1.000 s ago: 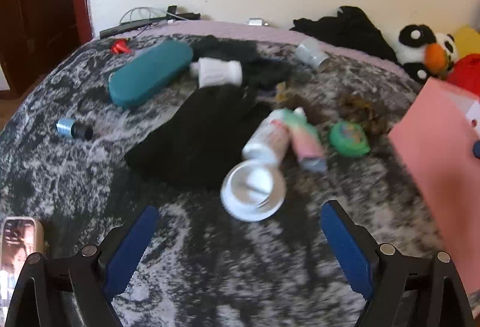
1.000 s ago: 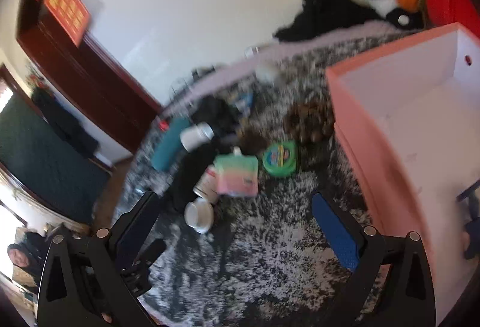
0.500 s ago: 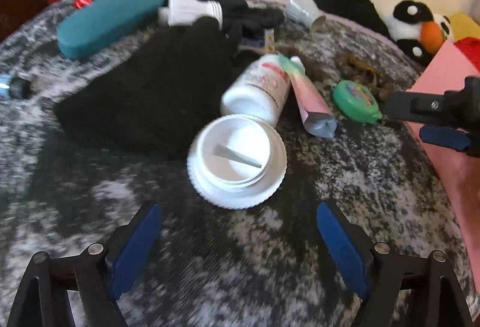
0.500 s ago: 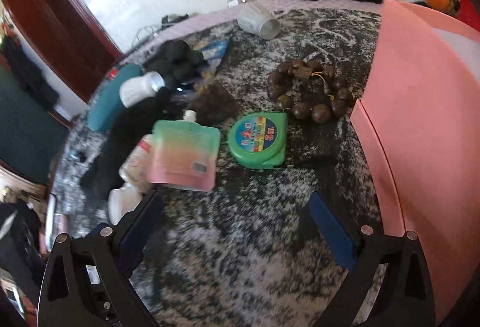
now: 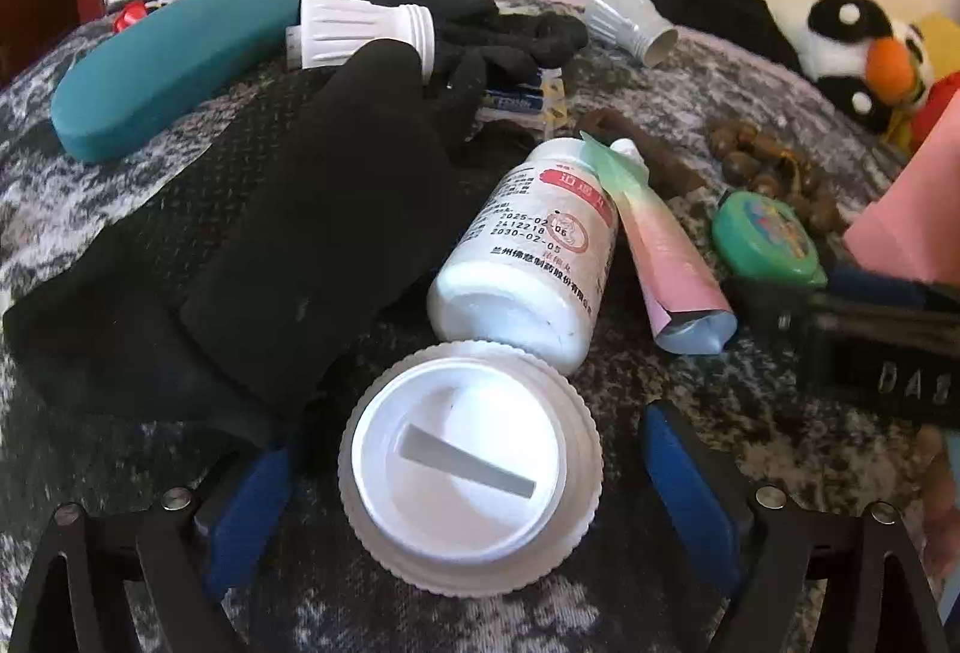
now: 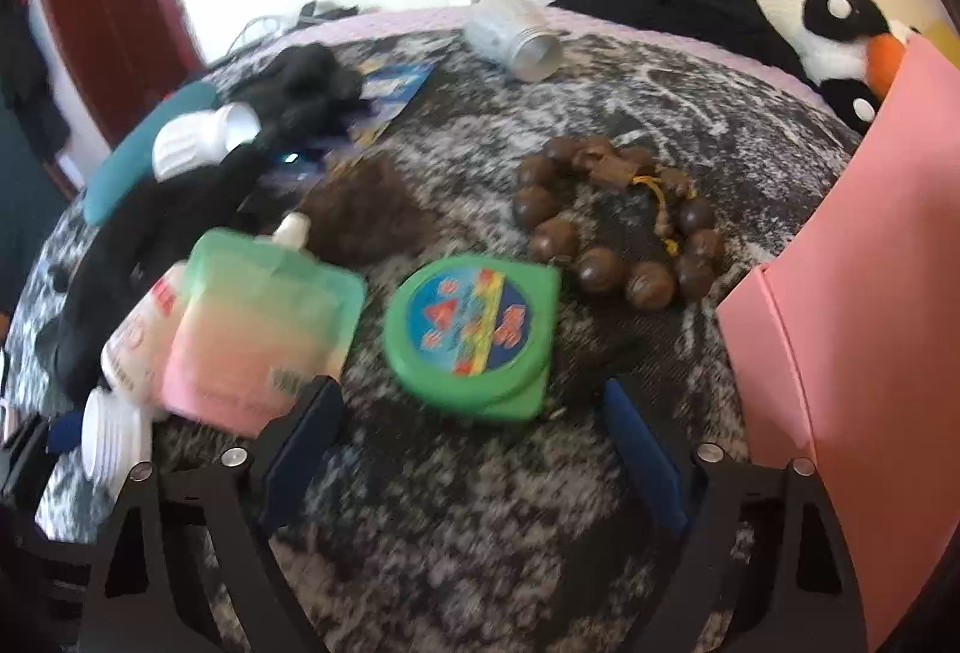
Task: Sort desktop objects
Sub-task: 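Grasp the white round lid with the left gripper while the right grasps the green tape measure, then carry the lid and tape measure into the pink box and open both grippers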
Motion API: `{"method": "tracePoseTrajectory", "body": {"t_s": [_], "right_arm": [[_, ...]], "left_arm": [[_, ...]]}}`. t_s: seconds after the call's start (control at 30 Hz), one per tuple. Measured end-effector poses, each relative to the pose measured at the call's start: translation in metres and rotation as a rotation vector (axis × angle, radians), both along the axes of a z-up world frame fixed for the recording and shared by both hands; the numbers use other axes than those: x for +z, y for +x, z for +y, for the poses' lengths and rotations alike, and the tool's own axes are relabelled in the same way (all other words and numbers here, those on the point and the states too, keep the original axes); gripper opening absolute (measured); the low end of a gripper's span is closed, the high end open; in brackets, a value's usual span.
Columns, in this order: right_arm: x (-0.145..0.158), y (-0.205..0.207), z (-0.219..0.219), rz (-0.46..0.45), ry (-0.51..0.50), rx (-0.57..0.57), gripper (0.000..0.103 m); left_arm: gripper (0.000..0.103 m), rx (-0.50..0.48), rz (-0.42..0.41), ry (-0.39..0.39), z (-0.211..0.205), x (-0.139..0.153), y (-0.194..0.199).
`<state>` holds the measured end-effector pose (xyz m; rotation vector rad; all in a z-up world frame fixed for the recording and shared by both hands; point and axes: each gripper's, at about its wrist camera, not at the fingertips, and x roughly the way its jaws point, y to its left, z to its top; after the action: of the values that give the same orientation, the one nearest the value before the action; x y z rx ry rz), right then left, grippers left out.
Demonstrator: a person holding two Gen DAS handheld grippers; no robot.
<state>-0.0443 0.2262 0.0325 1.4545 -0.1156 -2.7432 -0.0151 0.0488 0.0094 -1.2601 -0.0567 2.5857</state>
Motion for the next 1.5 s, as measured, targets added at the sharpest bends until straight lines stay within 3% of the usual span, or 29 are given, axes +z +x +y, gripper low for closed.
{"method": "tracePoseTrajectory", "body": {"t_s": [0.17,0.27,0.3,0.33,0.53,0.73,0.87,1.3,1.5], "right_arm": [[-0.004,-0.014,0.001,0.028,0.007,-0.016,0.088],[-0.005,-0.022,-0.01,0.031,0.061,-0.004,0.079],[-0.004,-0.023,-0.013,0.031,0.066,0.004,0.064],[-0.003,-0.024,-0.015,0.03,0.072,0.013,0.06],[0.002,-0.021,-0.017,0.008,0.061,0.031,0.059],[0.015,-0.007,-0.02,-0.018,-0.009,0.055,0.059],[0.03,0.008,-0.029,0.003,-0.004,0.082,0.059],[0.111,0.079,-0.04,0.116,-0.082,0.132,0.059],[0.154,0.124,-0.032,0.202,-0.087,0.142,0.059]], "left_arm": [[0.065,0.025,0.013,-0.031,-0.008,0.003,-0.004],[0.065,0.006,0.009,-0.024,-0.012,0.003,-0.006],[0.065,0.0,0.011,-0.029,-0.011,0.003,-0.005],[0.064,-0.002,0.011,-0.029,-0.012,0.004,-0.004],[0.064,0.003,-0.02,0.047,-0.023,0.01,0.002],[0.064,-0.008,0.019,0.068,-0.026,0.034,0.024],[0.064,-0.018,0.057,0.074,-0.026,0.054,0.041],[0.064,0.025,0.141,0.105,-0.041,0.114,0.081],[0.064,0.017,0.222,0.113,-0.031,0.149,0.102]]}}
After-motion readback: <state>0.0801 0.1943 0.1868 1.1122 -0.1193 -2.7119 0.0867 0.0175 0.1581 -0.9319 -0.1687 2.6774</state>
